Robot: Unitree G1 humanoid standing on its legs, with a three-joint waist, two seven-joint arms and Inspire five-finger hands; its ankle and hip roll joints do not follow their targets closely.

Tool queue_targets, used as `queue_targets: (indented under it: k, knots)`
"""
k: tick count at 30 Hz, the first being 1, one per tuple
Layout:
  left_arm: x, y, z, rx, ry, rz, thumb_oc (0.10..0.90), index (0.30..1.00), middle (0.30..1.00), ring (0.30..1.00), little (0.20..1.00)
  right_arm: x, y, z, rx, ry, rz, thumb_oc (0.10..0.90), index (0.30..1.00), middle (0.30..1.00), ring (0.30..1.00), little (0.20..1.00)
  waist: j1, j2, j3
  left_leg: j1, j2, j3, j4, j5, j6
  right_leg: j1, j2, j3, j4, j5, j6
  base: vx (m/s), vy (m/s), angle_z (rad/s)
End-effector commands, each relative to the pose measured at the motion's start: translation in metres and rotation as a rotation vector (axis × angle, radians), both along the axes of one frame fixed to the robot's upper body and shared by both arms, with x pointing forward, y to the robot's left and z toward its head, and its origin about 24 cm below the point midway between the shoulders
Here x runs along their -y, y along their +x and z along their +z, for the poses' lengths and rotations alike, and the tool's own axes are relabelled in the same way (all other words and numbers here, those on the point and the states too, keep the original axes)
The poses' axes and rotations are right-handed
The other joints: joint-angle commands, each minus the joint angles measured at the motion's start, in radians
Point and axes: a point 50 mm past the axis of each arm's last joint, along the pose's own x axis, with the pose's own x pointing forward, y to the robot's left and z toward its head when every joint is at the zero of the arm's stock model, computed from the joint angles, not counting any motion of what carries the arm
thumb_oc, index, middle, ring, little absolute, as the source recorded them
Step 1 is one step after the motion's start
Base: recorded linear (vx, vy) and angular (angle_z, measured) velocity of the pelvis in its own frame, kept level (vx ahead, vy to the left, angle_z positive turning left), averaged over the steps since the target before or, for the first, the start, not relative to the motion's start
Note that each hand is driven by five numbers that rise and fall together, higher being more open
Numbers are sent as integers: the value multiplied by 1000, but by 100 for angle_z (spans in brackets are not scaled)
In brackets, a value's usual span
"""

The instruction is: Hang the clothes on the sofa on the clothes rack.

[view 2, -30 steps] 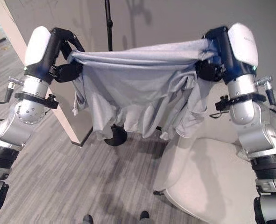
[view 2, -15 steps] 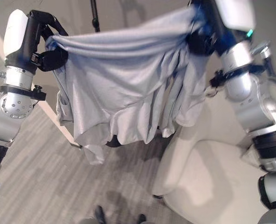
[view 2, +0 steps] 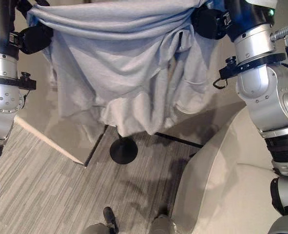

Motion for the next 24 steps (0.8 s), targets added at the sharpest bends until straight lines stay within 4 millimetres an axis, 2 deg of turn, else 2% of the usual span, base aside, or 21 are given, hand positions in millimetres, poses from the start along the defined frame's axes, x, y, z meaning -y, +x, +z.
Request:
queue_targets:
  k: [1,3,10,20,24]
  knots:
    - [-3,-25,46,241,32,11,400,300,300,300,300,24,-22,43,211,101,-80,400,300,300,300,300,28,-60,-172,20,-60,5,3,-156,-64,74,-77,-15,14,-125,157,114,-120,27]
    - [-3,-22,39,214,35,5,400,300,300,300,300,26,-21,43,191,103,-77,400,300,300,300,300,35,-58,-196,31,-46,-2,3,-154,-75,108,-59,-50,14,-149,151,129,-151,7]
    - [-9,-22,27,191,-15,4,400,300,300,300,300,30,-21,35,155,116,-65,400,300,300,300,300,38,-60,-208,63,-20,-9,3,-150,-97,164,-33,-117,14,-184,130,95,-124,31]
    - [-14,-30,25,218,-36,15,400,300,300,300,300,31,-27,27,161,111,-56,400,300,300,300,300,49,-61,-207,68,-18,-8,3,-156,-100,184,-36,-143,14,-191,120,29,-22,16]
    - [-20,-43,27,268,-37,30,400,300,300,300,300,31,-40,26,204,102,-31,400,300,300,300,300,53,-57,-206,67,-21,-8,3,-161,-99,191,-41,-156,14,-191,120,12,0,9]
